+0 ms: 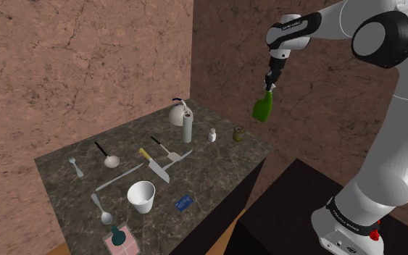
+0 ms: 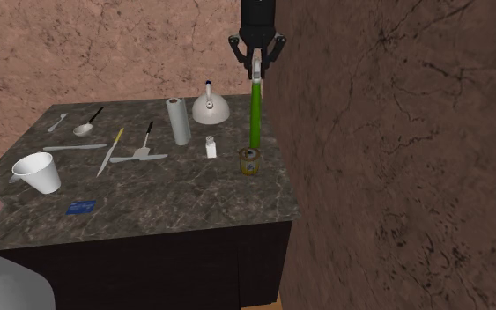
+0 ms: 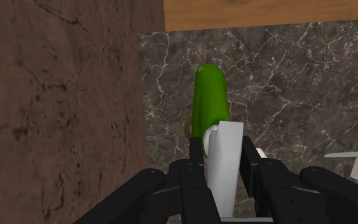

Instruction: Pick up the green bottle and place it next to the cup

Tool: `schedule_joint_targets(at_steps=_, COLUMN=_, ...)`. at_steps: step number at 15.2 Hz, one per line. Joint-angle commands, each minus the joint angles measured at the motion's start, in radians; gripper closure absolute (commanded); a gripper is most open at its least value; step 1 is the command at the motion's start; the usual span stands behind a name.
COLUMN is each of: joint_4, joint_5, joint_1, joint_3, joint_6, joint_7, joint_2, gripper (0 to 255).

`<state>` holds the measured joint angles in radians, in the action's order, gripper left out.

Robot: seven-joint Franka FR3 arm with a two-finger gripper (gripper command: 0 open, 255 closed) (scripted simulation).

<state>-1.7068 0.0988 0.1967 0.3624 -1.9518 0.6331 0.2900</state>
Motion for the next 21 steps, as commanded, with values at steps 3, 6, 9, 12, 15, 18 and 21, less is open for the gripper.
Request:
schedule_joint_targets(at_steps=3, joint_4=0.037, joint_5=-0.006, joint_1=-0.001, joint_3=0.002, joint_6=0.05, joint_7=-0.004, joint_2=-0.013, gripper=255)
schedule_joint_targets(at_steps=6, joint_4=0.068, joint_5=-0.01, joint_1=0.0, joint_3=0.003, joint_6=0.087, joint_7=-0.006, joint_2=-0.02, gripper=255)
schedule_joint_targets(at_steps=9, joint_4=0.102, joint_5=-0.012, joint_1=0.0, joint_3=0.005, joint_6=0.126, joint_7=-0.008, joint_2=-0.025, gripper=255)
schedule_joint_targets(at_steps=12, joint_4=0.138, joint_5=-0.014, joint_1=0.001, joint_3=0.006, joint_6=0.165, joint_7=-0.009, joint_2=-0.028, gripper=255)
schedule_joint_targets(at_steps=15, joint_4=0.121, joint_5=-0.025, joint_1=-0.016, joint_3=0.001, joint_6=0.176, joint_7=-0.032, joint_2=-0.059, gripper=255)
schedule_joint_targets(at_steps=18, joint_4=0.017, joint_5=-0.056, joint_1=-0.065, joint_3=-0.02, joint_6=0.148, joint_7=-0.103, joint_2=-0.141, gripper=255)
schedule_joint_targets(at_steps=21, joint_4=-0.071, joint_5=-0.081, joint_1=-0.108, joint_3=-0.046, joint_6=0.128, joint_7=-0.176, joint_2=-0.214, gripper=255)
